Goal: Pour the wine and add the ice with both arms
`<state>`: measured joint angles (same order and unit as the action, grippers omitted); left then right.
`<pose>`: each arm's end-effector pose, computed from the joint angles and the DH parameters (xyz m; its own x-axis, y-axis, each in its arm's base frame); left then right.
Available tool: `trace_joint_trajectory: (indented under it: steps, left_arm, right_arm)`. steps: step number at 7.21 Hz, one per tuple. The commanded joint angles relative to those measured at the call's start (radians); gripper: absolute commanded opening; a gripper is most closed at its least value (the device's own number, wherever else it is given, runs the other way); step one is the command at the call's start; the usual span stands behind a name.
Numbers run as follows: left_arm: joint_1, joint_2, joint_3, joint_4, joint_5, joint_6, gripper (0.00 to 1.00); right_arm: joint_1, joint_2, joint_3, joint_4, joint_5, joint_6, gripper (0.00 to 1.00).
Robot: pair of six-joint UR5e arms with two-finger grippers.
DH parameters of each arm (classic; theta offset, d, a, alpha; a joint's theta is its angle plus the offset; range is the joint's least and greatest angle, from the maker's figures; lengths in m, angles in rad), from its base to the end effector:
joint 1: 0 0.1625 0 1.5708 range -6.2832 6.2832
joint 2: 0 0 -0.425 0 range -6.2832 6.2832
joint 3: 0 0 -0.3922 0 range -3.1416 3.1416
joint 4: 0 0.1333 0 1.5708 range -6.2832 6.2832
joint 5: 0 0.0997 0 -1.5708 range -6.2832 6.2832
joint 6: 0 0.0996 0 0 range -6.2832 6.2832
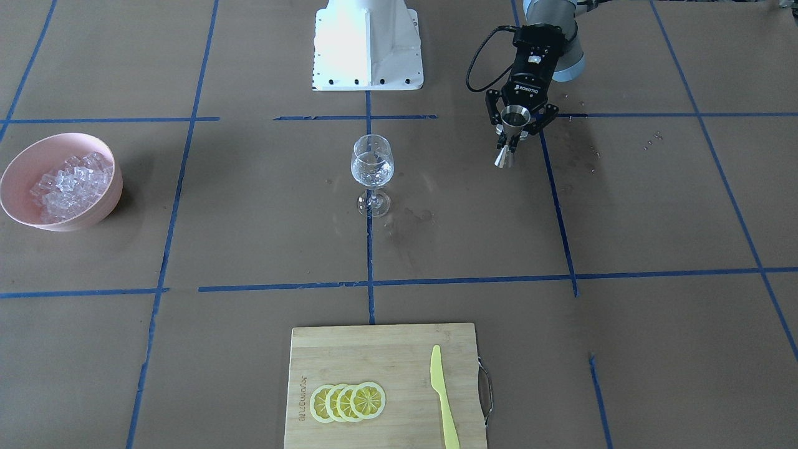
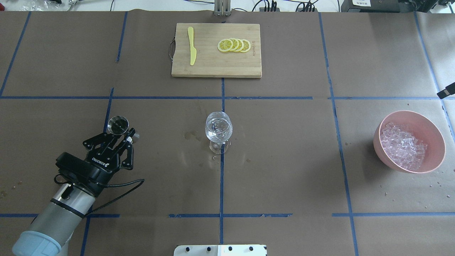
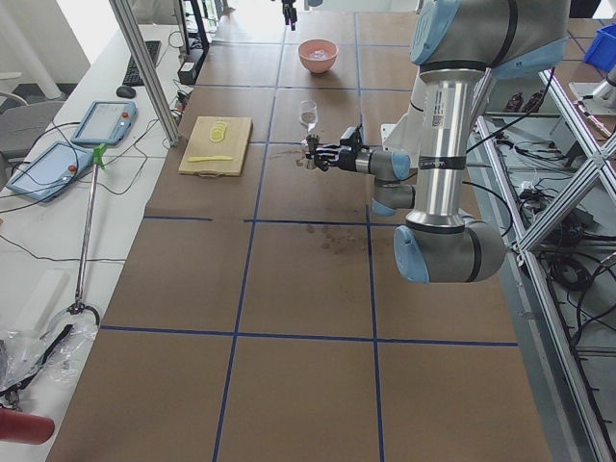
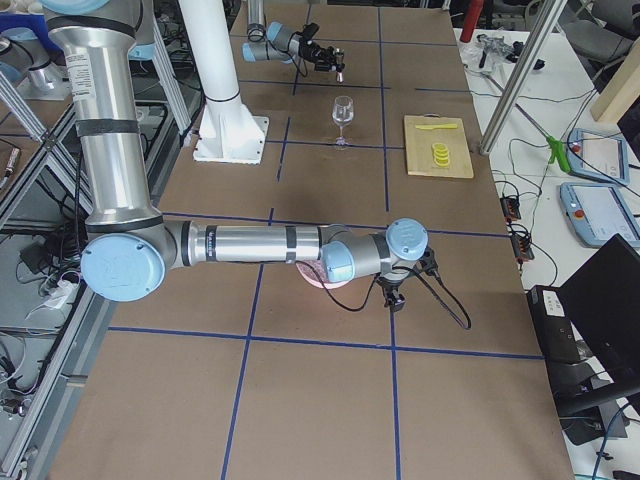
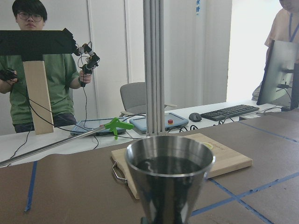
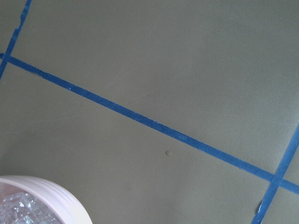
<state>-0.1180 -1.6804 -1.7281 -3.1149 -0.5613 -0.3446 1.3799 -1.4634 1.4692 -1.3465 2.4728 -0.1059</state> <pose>0.4238 -0.2694 0.3721 0.7477 0.4159 -0.5177 0.5194 0.1195 0.8461 -0.0500 -0.5494 0.6202 0.5521 -0.3927 0.7355 0.2445 0.9196 0.3075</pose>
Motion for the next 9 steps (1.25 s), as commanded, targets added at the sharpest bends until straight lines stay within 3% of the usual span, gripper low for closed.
trace_joint_trajectory:
  steps: [1,4,5,9]
  left_arm:
    - [0.001,-0.031,-0.007,0.098,0.0,0.102,0.0]
    - [-0.005,-0.116,-0.007,0.163,-0.003,0.102,0.0]
    - [-0.008,-0.157,-0.008,0.259,-0.009,0.102,0.0]
    - [-0.08,-0.163,-0.018,0.275,-0.291,0.101,0.0]
  right_arm:
    - [-0.001,0.0,0.002,0.001,0.0,0.0,1.0]
    - [-0.001,0.002,0.006,0.001,0.0,0.0,1.0]
    - [-0.001,0.002,0.008,0.001,0.0,0.0,1.0]
    - [-0.015,0.0,0.01,0.001,0.0,0.0,1.0]
